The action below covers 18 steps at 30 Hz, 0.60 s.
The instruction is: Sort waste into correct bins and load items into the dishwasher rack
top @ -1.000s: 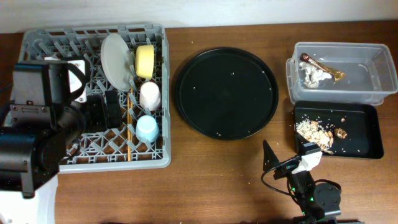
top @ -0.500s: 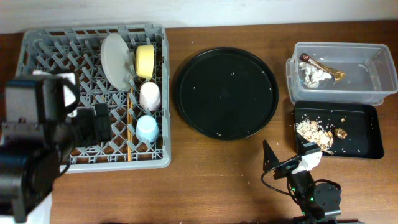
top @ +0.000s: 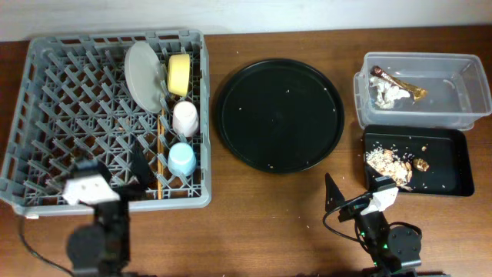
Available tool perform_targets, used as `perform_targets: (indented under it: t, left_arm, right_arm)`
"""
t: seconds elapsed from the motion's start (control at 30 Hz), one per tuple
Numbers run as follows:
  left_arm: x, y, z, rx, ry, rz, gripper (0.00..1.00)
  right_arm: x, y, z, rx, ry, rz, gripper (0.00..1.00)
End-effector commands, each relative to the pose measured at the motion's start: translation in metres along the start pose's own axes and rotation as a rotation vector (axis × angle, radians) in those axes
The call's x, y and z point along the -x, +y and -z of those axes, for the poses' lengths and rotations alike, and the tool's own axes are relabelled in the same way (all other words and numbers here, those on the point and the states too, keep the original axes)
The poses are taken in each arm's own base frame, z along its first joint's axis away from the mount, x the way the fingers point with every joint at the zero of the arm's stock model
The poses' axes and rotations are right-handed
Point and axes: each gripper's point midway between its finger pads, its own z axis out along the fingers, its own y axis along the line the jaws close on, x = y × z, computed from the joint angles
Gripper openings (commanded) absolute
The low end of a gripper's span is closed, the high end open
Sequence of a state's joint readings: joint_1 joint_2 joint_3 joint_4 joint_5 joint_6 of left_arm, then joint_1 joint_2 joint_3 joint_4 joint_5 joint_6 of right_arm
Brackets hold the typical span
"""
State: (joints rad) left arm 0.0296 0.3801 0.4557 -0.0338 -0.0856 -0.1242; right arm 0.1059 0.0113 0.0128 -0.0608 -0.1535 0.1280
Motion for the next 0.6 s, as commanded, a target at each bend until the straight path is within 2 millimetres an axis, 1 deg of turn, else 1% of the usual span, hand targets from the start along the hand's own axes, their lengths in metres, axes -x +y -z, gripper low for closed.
perform_targets:
  t: [0.0, 0.07, 0.17, 0.23, 0.27, 0.3, 0.33, 0.37, 0.43, 0.57]
  left_arm:
    - [-0.043, 0.006, 0.014, -0.009, -0.034, -0.023, 0.99]
    - [-0.065, 0.009, 0.021, -0.010, -0.051, -0.087, 0.99]
    - [-0.082, 0.010, 0.021, -0.015, -0.042, -0.196, 0.99]
    - [-0.097, 0.012, 0.020, -0.014, -0.017, -0.208, 0.99]
    - [-0.113, 0.014, 0.019, -0.015, 0.010, -0.210, 0.99]
    - [-0.125, 0.011, 0.019, -0.035, 0.050, -0.212, 0.99]
    - [-0.131, 0.012, 0.019, -0.035, 0.074, -0.213, 0.99]
    - [-0.144, 0.013, 0.021, -0.038, 0.126, -0.216, 0.99]
    - [-0.143, 0.009, 0.021, -0.059, 0.122, -0.214, 0.99]
    - [-0.143, 0.009, 0.021, -0.063, 0.123, -0.214, 0.99]
  right_arm:
    - [-0.003, -0.001, 0.000, -0.005, 0.002, 0.000, 0.98]
    - [-0.003, -0.001, 0.000, -0.005, 0.002, 0.001, 0.98]
    - [-0.003, -0.001, 0.000, -0.005, 0.002, 0.001, 0.98]
    - [-0.003, -0.001, 0.000, -0.005, 0.002, 0.001, 0.98]
    - [-0.003, -0.001, 0.000, -0.005, 0.002, 0.001, 0.98]
    - [-0.003, -0.001, 0.000, -0.005, 0.002, 0.001, 0.99]
    - [-0.003, -0.001, 0.000, -0.005, 0.002, 0.001, 0.98]
    - [-0.003, -0.001, 0.000, -0.005, 0.002, 0.001, 0.98]
    - [-0.003, -0.001, 0.000, -0.005, 0.002, 0.001, 0.98]
    - [-0.003, -0.001, 0.000, -0.005, 0.002, 0.001, 0.98]
